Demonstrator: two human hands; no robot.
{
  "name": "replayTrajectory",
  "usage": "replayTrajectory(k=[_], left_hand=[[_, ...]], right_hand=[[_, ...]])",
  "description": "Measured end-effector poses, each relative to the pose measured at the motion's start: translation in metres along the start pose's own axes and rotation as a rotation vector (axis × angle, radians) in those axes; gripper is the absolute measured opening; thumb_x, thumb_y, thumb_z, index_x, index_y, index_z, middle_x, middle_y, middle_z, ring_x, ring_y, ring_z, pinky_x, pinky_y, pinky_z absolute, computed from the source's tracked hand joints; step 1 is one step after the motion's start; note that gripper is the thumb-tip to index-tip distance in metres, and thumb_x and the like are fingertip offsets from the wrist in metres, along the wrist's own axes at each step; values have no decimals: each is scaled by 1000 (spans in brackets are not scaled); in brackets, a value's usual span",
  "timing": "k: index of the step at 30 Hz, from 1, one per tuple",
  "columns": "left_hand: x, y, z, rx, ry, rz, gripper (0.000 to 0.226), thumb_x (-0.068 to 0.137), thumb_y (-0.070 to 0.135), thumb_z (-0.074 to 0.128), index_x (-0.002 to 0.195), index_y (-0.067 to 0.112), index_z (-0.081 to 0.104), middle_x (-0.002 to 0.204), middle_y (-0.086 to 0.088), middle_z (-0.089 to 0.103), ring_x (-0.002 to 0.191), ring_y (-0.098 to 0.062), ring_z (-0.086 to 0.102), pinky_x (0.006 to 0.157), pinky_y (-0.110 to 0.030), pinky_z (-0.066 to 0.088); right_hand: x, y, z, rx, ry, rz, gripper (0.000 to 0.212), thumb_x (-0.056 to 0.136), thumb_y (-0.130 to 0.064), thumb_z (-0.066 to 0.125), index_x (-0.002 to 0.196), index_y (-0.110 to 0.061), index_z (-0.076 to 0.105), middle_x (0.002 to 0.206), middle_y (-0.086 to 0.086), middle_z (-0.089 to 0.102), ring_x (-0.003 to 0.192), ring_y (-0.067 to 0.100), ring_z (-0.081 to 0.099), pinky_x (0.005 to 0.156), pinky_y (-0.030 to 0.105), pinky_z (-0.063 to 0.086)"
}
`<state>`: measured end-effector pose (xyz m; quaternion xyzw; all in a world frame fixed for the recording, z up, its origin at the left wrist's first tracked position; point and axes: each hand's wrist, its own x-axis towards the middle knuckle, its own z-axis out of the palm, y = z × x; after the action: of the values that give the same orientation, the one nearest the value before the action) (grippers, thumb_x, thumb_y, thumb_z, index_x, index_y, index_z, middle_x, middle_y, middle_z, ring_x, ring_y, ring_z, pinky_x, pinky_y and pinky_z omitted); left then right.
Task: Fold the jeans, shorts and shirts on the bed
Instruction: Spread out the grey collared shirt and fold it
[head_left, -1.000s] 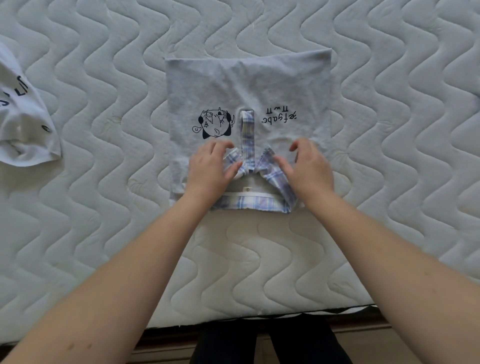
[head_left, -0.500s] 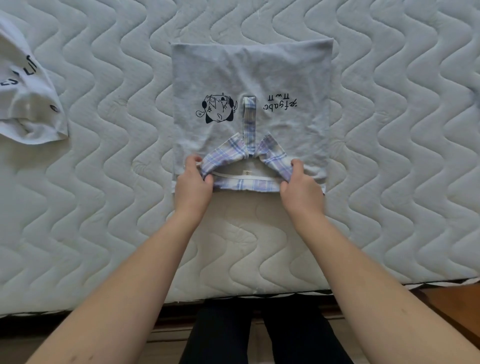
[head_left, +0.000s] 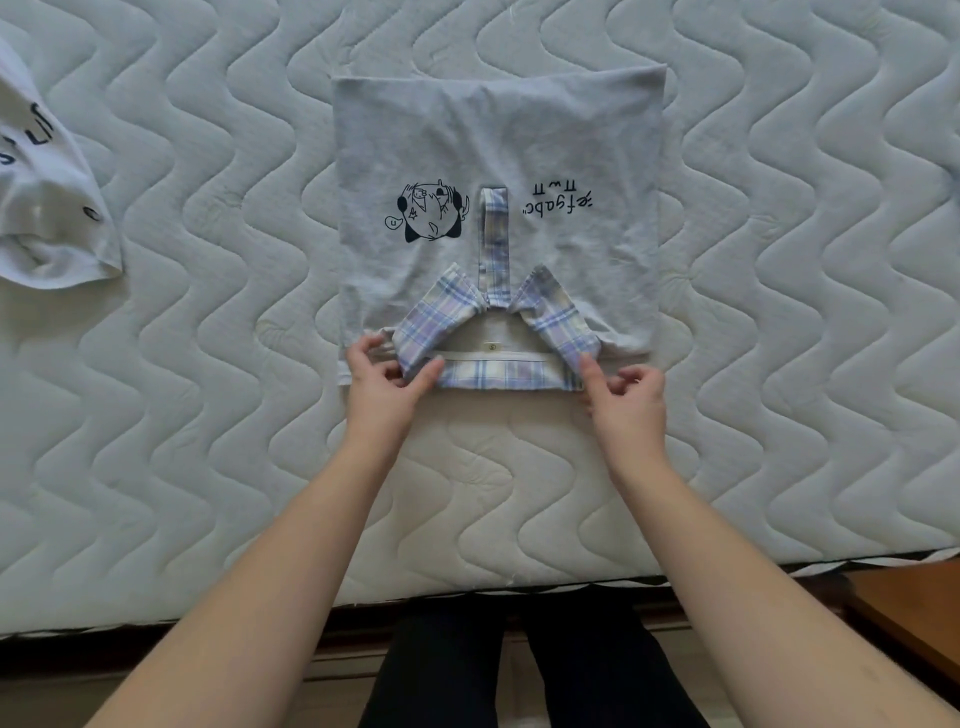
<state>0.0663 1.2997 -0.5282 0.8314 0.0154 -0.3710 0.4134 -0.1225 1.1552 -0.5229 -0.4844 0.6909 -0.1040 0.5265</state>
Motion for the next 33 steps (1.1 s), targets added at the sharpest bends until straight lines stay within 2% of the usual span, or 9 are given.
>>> replayTrajectory(k=[4,10,15,19,24,26,28,30,33], left_hand=[[12,8,1,-221,98,-222,45,91,38,66,116,4,51,100,-7,63,83,-18,64,72,-34,59],[18,7,-3,-181,0,-137,5,94,10,62,96,10,57,84,-8,67,75,-16,63,71,-28,56],[18,-1,-4,-29,39,-153,18,92,19,67,79,13,55,69,-5,63,52,-12,61,57,-29,55],[25,-1,-14,360,208,7,37,86,48,66,74,16,55,64,5,58,62,-19,57,62,-32,42],[48,7,-35,262,336,74,51,88,48,65,119,9,52,105,-8,59,95,-23,57,90,-35,45],[60,10,-41,337,261,24,52,87,49,66,117,7,56,111,-11,59,101,-24,57,93,-39,46],[70,13,-44,374,170,-9,37,88,46,66,99,11,59,89,-3,60,87,-22,56,76,-34,45],[76,14,-48,397,97,-19,30,90,41,65,89,12,60,74,2,55,78,-21,54,66,-31,38],[77,13,-56,358,65,17,26,91,36,66,99,11,62,88,-3,65,83,-22,60,73,-35,47]], right_hand=[[8,-10,9,103,-101,230,49,87,-57,61,95,-8,62,82,0,70,60,12,71,39,20,44],[24,-21,9,8,-83,3,13,90,-23,69,81,-21,60,74,-3,67,41,0,58,42,14,42],[23,-7,1,-203,-74,116,35,86,-45,69,79,-11,68,56,-2,66,50,12,65,55,29,47],[28,1,-11,-274,9,120,49,87,-60,59,68,-14,59,47,-5,61,40,6,60,54,28,44],[52,-8,-30,-302,307,-50,41,87,-54,62,97,-15,54,93,5,63,94,27,61,74,26,35],[63,-14,-32,-305,165,-50,51,86,-51,66,114,-9,56,108,9,63,103,25,59,81,24,37],[72,-20,-33,-340,36,-37,52,85,-46,70,118,-9,58,111,8,65,103,23,61,86,28,42],[80,-23,-35,-439,-51,-75,35,86,-40,70,107,-12,66,100,5,69,94,23,64,78,31,45],[87,-23,-43,-563,-84,-127,21,88,-40,67,88,-19,68,87,3,69,83,22,62,68,28,34]])
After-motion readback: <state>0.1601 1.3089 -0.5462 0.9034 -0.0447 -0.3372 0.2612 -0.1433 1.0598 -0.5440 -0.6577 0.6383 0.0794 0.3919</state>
